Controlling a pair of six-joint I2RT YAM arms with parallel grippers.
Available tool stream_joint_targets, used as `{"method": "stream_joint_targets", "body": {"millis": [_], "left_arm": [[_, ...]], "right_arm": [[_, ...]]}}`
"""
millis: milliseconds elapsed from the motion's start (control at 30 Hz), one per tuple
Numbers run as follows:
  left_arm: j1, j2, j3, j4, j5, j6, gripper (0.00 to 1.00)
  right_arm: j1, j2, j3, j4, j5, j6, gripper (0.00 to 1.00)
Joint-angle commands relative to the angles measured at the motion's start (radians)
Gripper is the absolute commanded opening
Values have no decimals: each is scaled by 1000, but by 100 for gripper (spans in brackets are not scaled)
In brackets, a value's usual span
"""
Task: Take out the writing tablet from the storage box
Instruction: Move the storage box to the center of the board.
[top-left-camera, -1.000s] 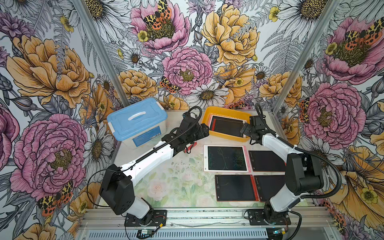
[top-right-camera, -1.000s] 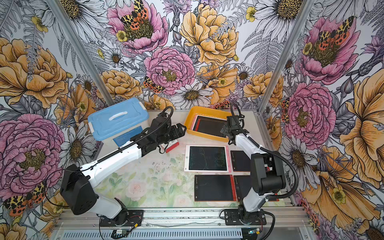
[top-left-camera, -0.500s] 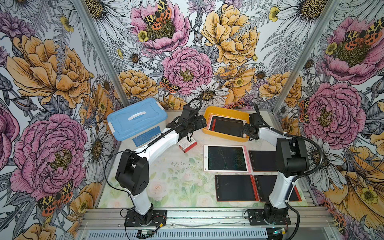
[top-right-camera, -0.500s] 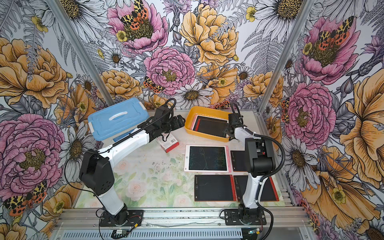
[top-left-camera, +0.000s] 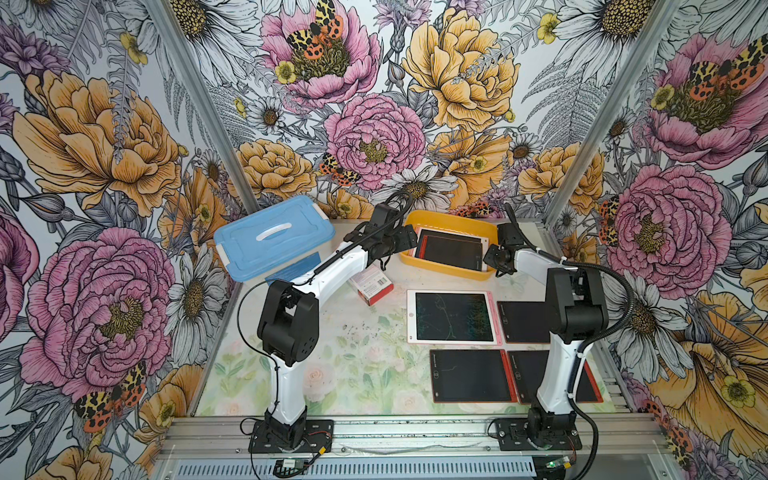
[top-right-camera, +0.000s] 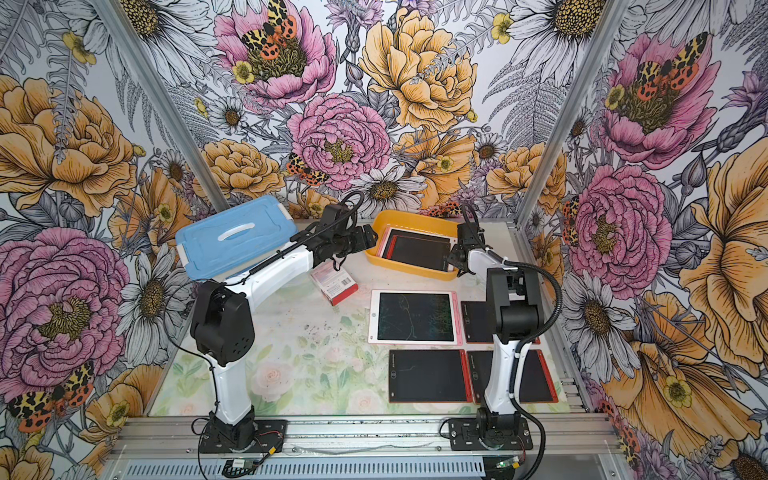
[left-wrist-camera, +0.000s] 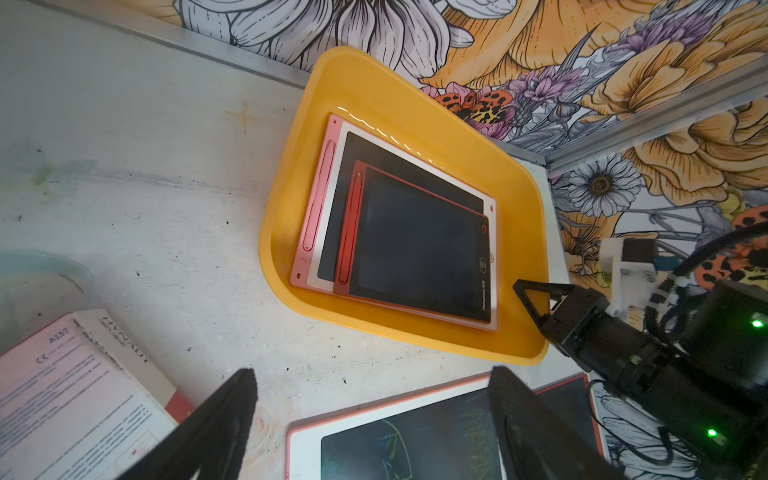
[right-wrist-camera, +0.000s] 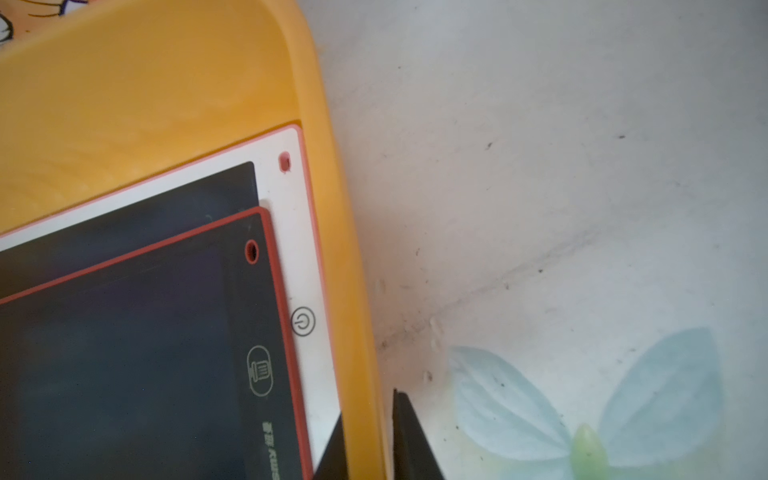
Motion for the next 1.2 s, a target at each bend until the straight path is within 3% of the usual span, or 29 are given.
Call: {"method": "stream_joint_targets", "body": {"millis": [0,633,1167], "left_arm": [[9,51,77,-55,41,73,89],[76,435,526,-223,-7,200,91],[116,591,628,-246,-81,206,92]], "right_arm": [[31,33,73,25,-17,4,14],[133,167,275,25,-44,-105,8],[212,240,397,26,-83,-153,8]]}}
